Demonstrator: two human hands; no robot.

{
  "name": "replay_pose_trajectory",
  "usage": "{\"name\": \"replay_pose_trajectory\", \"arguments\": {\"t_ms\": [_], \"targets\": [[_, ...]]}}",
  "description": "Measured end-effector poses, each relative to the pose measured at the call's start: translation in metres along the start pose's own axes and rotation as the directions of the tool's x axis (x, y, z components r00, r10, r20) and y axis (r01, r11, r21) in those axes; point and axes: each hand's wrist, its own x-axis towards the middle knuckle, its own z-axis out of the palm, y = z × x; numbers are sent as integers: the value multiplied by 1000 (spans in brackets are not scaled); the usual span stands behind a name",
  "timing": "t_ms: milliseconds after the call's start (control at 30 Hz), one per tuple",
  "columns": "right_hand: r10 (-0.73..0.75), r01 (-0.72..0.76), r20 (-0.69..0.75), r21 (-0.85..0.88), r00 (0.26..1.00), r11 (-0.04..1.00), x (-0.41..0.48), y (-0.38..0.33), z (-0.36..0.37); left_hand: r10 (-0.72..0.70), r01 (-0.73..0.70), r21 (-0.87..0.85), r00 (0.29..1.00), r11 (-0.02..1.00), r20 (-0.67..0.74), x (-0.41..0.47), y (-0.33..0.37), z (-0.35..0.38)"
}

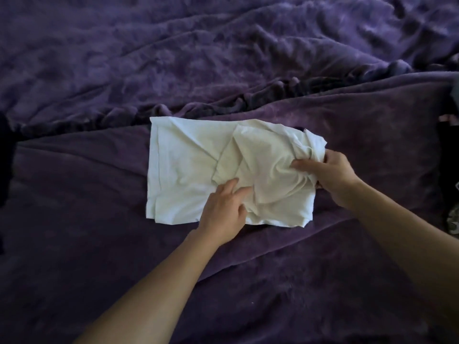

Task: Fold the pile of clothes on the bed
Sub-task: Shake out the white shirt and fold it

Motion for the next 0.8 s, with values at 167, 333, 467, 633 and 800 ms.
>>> {"name": "replay_pose_trajectory", "arguments": {"t_ms": [167, 333, 467, 633, 800], "targets": [[-125, 123, 85, 30, 988, 992, -42, -55, 68, -303, 238, -238, 908, 942, -288, -62, -52, -48], [-86, 85, 107, 19, 991, 996, -32, -82, 207, -471, 376, -304, 806, 875, -359, -117, -107, -79], [1, 36, 274, -130, 962, 991, -34, -72, 276, -505, 422, -292, 793, 858, -340, -129, -139, -89], [-365, 275, -61, -545, 929, 792, -35, -29, 217, -426, 319, -295, 780, 901, -458, -99, -144, -96], [-398, 221, -22, -803, 917, 553, -21, 13, 181, -182, 235, 74, 884, 969, -430, -26, -130, -78]]}}
